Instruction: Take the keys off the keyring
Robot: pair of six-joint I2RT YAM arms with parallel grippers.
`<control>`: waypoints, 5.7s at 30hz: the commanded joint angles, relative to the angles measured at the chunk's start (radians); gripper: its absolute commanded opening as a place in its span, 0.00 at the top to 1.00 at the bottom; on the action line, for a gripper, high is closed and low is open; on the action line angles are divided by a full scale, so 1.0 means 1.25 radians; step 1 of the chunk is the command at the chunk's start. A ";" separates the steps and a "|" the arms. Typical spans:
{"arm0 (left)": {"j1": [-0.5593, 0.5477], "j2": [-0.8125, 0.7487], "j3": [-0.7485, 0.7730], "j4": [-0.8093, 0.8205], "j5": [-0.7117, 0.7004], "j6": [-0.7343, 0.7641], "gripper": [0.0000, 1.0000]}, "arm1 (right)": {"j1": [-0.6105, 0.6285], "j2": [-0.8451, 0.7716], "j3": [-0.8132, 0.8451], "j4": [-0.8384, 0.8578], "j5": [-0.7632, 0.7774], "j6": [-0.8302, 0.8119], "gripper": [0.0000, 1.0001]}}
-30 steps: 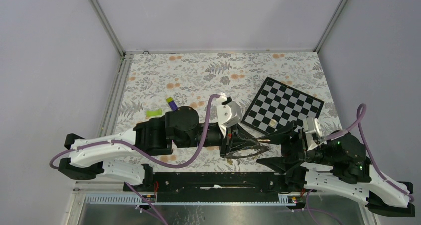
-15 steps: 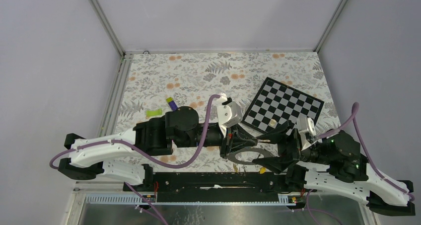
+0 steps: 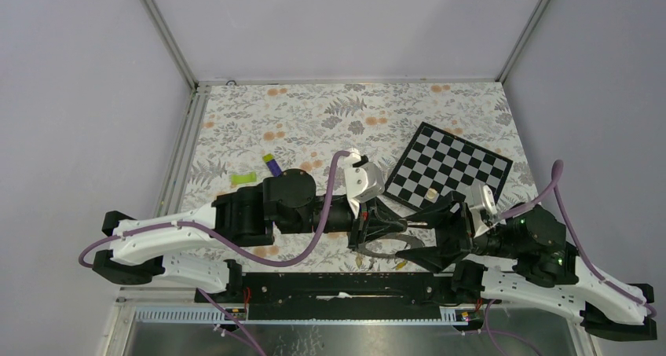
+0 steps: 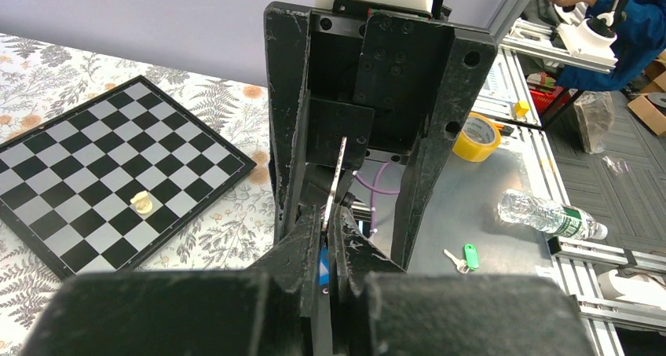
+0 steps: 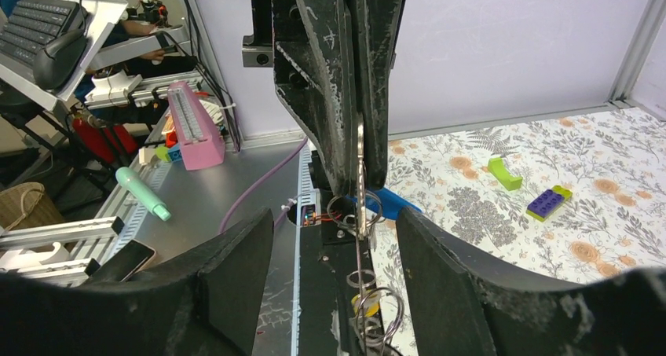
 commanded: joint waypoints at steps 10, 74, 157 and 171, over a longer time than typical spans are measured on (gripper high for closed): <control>0.002 -0.009 0.007 0.086 0.011 -0.005 1.00 | 0.004 0.020 -0.002 0.065 -0.027 0.000 0.45; 0.002 -0.011 0.009 0.089 -0.008 -0.005 1.00 | 0.003 -0.004 -0.029 0.052 0.035 0.006 0.57; 0.002 0.000 -0.006 0.088 -0.008 -0.012 1.00 | 0.004 -0.041 -0.026 0.062 0.063 0.011 0.37; 0.002 -0.014 -0.007 0.099 -0.001 -0.019 1.00 | 0.003 -0.050 -0.049 0.040 0.050 0.022 0.46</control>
